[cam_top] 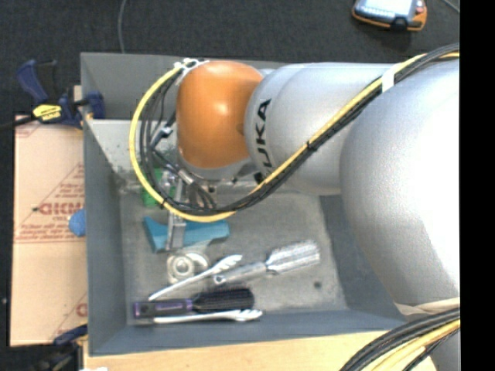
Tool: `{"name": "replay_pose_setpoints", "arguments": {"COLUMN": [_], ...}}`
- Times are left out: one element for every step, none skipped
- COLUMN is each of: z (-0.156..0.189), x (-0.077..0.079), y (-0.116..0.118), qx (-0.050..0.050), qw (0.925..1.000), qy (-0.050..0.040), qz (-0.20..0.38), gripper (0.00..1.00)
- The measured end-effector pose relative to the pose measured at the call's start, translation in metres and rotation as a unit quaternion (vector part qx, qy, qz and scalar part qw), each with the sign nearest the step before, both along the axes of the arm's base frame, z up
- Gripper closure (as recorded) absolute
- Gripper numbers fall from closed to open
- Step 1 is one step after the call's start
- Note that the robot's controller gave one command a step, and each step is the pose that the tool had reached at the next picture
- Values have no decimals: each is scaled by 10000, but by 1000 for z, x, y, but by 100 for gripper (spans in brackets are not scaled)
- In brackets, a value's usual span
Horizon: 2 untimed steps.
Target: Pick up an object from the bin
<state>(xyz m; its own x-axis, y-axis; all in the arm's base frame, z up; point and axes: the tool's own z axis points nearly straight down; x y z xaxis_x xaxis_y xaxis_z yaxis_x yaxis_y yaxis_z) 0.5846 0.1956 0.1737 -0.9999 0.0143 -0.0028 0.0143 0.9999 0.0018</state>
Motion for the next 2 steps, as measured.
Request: {"name": "replay_pose_setpoints", "arguments": {"z": [0,-52], "x": [0,-2], "y": [0,-59], "qx": [0,-17], "qw": [10000,9941], "qy": [0,5], "qz": [0,1087], "gripper": [0,0]}}
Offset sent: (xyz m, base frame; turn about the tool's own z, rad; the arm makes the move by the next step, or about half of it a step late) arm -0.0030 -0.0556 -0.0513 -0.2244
